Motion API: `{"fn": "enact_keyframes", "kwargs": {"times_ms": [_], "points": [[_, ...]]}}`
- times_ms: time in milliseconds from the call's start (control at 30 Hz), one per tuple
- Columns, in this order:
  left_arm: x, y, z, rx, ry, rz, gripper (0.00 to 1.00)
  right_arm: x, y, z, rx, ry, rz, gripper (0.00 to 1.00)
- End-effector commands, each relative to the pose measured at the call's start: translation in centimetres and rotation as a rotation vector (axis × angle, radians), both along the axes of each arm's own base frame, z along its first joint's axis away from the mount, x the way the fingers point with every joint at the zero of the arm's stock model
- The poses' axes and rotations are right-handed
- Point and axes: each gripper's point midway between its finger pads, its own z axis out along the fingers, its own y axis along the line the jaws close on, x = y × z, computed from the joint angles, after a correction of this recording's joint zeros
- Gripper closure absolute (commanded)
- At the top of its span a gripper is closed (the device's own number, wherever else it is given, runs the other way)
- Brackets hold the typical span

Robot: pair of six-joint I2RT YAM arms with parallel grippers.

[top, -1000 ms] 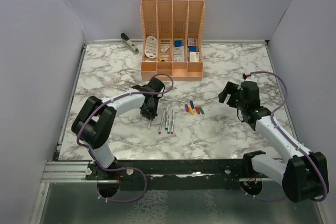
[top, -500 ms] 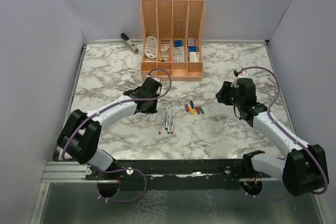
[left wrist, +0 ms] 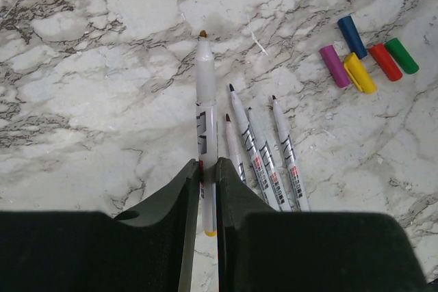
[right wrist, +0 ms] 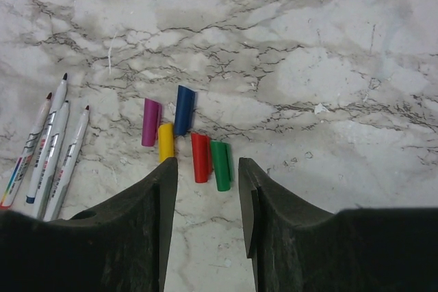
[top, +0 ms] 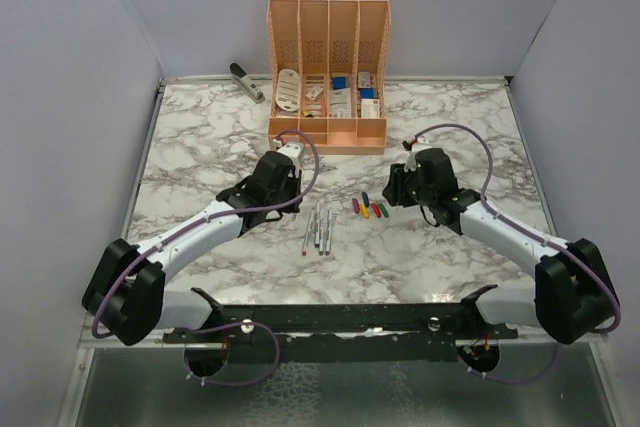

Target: Insert the pens into the pen caps

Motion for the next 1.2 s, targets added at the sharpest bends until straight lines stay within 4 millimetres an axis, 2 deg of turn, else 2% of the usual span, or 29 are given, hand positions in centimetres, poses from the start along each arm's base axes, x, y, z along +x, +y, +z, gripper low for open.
{"fn": "enact_keyframes", "kwargs": {"times_ms": [0, 133, 300, 500, 800, 1033, 1167], "points": [[0.4, -1.6, 2.7, -0.084, -0.103, -0.07, 1.0, 0.2, 2.0, 0.7, 0.001, -0.014, 0.072, 0.6], [0.5, -2.3, 3.3, -0.111, -0.126, -0.104, 1.0, 0.1, 3.0, -0.1, -0.017, 0.005, 0.095, 0.63], [0.1, -3.0, 2.9, -0.136, -0.104, -0.132, 1.0, 0.2, 3.7, -1.5, -0.045, 0.036, 0.102, 0.64], [0.1, -3.5, 3.2, -0.152, -0.108, -0.147, 1.0, -0.1, 4.6, -2.7, -0.072, 0.064, 0.12, 0.67], [0.1, -3.2, 3.0, -0.148, -0.106, -0.138, 1.0, -0.9, 5.9, -4.0, -0.111, 0.092, 0.156, 0.67], [0.0, -2.7, 2.9, -0.135, -0.105, -0.115, 1.0, -0.6, 5.9, -4.8, -0.131, 0.111, 0.147, 0.68], [0.0, -2.6, 2.8, -0.13, -0.1, -0.115, 1.0, -0.5, 5.9, -5.3, -0.141, 0.124, 0.139, 0.73]]}}
